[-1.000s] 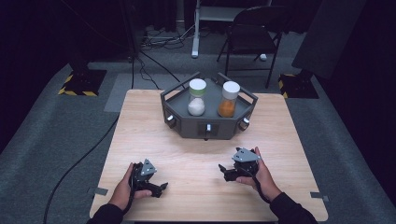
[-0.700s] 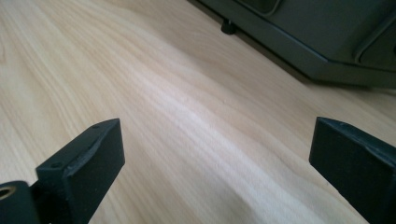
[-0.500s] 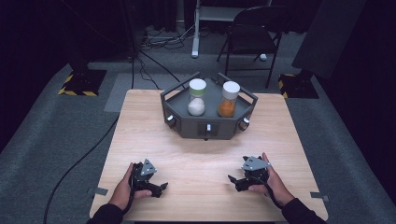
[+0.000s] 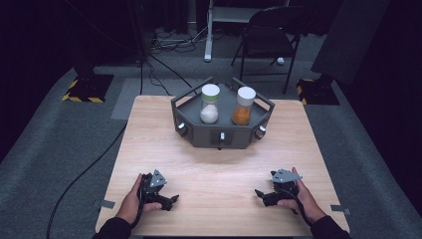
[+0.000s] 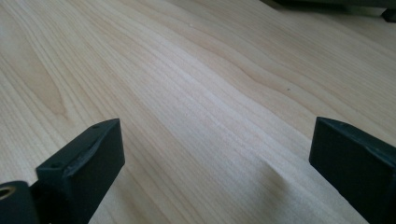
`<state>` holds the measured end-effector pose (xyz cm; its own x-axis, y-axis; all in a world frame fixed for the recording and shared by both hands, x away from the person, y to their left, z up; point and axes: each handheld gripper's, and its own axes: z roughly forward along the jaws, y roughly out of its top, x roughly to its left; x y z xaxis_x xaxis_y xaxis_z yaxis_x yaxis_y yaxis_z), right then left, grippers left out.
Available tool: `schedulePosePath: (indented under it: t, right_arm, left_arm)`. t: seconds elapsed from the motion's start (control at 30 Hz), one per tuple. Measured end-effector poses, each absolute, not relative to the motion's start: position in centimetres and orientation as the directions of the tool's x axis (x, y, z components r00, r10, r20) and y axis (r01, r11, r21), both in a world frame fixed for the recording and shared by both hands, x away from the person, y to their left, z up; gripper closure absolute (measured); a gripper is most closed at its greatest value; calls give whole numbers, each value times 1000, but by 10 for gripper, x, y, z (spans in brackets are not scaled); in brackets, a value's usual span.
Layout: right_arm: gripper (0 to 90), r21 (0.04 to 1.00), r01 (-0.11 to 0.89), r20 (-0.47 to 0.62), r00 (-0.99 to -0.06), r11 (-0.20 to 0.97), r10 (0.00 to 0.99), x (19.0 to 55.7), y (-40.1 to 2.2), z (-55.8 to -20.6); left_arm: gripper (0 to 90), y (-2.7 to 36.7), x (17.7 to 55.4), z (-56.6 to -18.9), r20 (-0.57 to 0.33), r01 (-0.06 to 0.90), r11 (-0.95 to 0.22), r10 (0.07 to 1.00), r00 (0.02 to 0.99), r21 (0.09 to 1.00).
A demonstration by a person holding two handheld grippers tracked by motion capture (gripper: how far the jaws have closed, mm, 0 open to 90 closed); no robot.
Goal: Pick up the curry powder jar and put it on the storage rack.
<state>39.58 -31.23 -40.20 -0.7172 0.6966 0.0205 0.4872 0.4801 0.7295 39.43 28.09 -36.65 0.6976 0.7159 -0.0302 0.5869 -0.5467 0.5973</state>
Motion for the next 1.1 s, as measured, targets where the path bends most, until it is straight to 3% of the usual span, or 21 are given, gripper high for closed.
schedulePosePath:
  t: [0.53,1.1]
  right_arm:
    - [1,689,546,106,-726,477,679,409,-328,-406]
    - [0,688,545,108,-729,479,676,410,-332,-407]
  left_arm:
    - [3,281,394,-367,-30,587,-547,716,698,597]
    - [3,281,394,-367,-30,587,-547,716,698,597]
